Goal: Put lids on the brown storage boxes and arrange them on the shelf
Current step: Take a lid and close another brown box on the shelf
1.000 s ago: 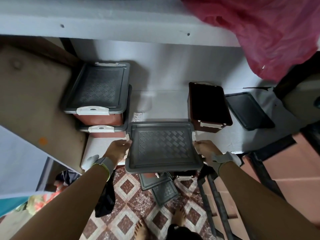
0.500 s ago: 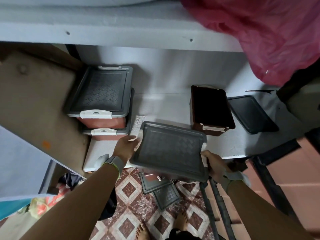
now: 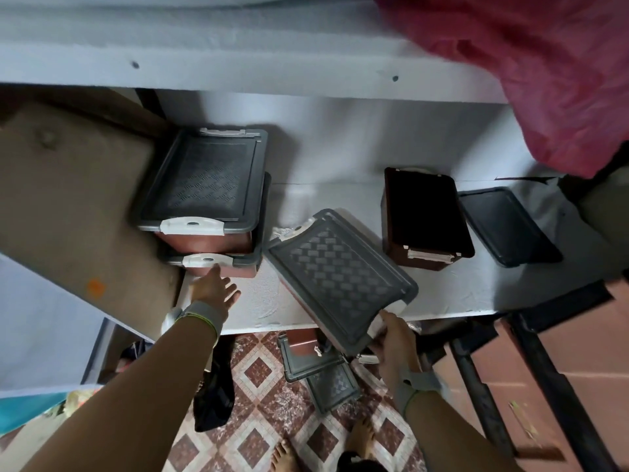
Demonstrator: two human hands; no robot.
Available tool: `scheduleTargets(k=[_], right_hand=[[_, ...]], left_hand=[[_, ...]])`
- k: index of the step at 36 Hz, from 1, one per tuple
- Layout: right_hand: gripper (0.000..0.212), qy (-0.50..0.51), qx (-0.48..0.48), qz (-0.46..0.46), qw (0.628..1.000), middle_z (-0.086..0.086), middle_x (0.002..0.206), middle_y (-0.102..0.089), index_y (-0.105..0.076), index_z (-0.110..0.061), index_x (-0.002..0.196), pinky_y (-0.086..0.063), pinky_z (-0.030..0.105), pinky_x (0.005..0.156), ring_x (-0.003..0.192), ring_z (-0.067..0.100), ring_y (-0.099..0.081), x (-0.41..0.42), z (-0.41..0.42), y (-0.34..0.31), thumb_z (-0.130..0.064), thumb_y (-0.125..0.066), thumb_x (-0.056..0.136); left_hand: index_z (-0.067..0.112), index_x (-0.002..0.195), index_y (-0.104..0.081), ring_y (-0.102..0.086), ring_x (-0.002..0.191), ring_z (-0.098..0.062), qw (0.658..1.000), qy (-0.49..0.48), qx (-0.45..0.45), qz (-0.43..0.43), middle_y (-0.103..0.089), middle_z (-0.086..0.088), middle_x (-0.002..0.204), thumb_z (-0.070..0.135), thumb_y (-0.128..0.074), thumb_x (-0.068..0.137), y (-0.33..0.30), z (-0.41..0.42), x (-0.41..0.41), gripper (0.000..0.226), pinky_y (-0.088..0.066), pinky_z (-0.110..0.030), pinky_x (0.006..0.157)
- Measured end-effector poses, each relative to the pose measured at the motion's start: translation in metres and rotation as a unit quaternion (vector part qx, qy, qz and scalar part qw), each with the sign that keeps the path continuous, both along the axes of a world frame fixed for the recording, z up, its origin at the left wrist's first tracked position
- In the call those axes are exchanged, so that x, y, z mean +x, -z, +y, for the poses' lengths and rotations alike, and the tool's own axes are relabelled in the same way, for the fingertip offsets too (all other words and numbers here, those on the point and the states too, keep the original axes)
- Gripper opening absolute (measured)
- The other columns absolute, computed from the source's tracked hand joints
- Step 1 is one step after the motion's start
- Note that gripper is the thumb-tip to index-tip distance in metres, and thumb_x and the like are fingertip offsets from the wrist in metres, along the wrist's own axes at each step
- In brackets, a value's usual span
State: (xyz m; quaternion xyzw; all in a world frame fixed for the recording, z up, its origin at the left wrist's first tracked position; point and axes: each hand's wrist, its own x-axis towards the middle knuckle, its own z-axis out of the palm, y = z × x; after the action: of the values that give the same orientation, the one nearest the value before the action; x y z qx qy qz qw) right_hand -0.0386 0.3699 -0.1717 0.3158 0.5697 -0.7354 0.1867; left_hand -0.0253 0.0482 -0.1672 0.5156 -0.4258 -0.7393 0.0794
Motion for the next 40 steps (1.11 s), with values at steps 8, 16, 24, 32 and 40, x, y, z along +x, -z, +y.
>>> scheduleTargets(k=[8, 16, 24, 32, 40], right_hand=[[0.021, -0.023, -0.062, -0.037, 0.997, 0.017, 0.075, -0.062, -0.057, 0.0, 0.104, -0.061, 0.045, 0.075, 0.071, 0.027, -0.064, -0.012, -0.054, 0.004, -0.021, -0.059, 0.098], [0.027, -0.111, -0.087, -0.062, 0.988, 0.024, 0.091, -0.066, -0.06, 0.004, 0.101, -0.054, 0.047, 0.09, 0.09, 0.035, -0.066, -0.041, -0.104, -0.004, -0.023, -0.057, 0.1], [0.035, -0.14, -0.051, -0.059, 0.987, 0.018, 0.082, -0.063, -0.06, 0.001, 0.093, -0.055, 0.043, 0.078, 0.079, 0.03, -0.065, -0.079, -0.137, 0.0, -0.031, -0.051, 0.103], [0.048, -0.215, -0.001, -0.052, 0.975, 0.008, 0.09, -0.07, -0.062, -0.007, 0.111, -0.056, 0.041, 0.074, 0.091, 0.023, -0.069, -0.098, -0.144, 0.006, -0.049, -0.043, 0.102], [0.052, -0.26, 0.027, -0.05, 0.964, 0.005, 0.097, -0.075, -0.061, -0.012, 0.115, -0.055, 0.041, 0.075, 0.096, 0.024, -0.067, -0.108, -0.14, -0.001, -0.056, -0.036, 0.101]], left_hand=[[0.006, 0.141, -0.046, -0.061, 0.116, -0.031, 0.999, -0.026, 0.017, 0.034, -0.059, -0.017, 0.128, 0.022, -0.046, 0.106, -0.012, -0.014, -0.018, 0.038, -0.053, -0.04, 0.094], [0.009, 0.094, -0.053, -0.063, 0.084, -0.02, 0.996, -0.027, 0.058, 0.056, -0.061, -0.009, 0.092, 0.008, -0.042, 0.106, -0.01, -0.008, -0.026, 0.016, -0.058, -0.022, 0.058], [0.004, 0.112, -0.055, -0.072, 0.086, -0.023, 0.994, -0.015, 0.052, 0.097, -0.066, -0.015, 0.102, 0.009, -0.046, 0.103, -0.001, -0.007, -0.025, 0.014, -0.061, -0.028, 0.07], [-0.001, 0.132, -0.049, -0.075, 0.07, -0.013, 0.994, -0.034, 0.064, 0.078, -0.076, -0.012, 0.089, 0.023, -0.047, 0.105, 0.009, -0.007, -0.033, 0.036, -0.061, -0.03, 0.076], [0.001, 0.125, -0.055, -0.071, 0.097, -0.024, 0.995, 0.01, 0.051, 0.087, -0.068, -0.02, 0.122, 0.021, -0.045, 0.105, 0.006, -0.006, -0.034, 0.031, -0.061, -0.033, 0.076]])
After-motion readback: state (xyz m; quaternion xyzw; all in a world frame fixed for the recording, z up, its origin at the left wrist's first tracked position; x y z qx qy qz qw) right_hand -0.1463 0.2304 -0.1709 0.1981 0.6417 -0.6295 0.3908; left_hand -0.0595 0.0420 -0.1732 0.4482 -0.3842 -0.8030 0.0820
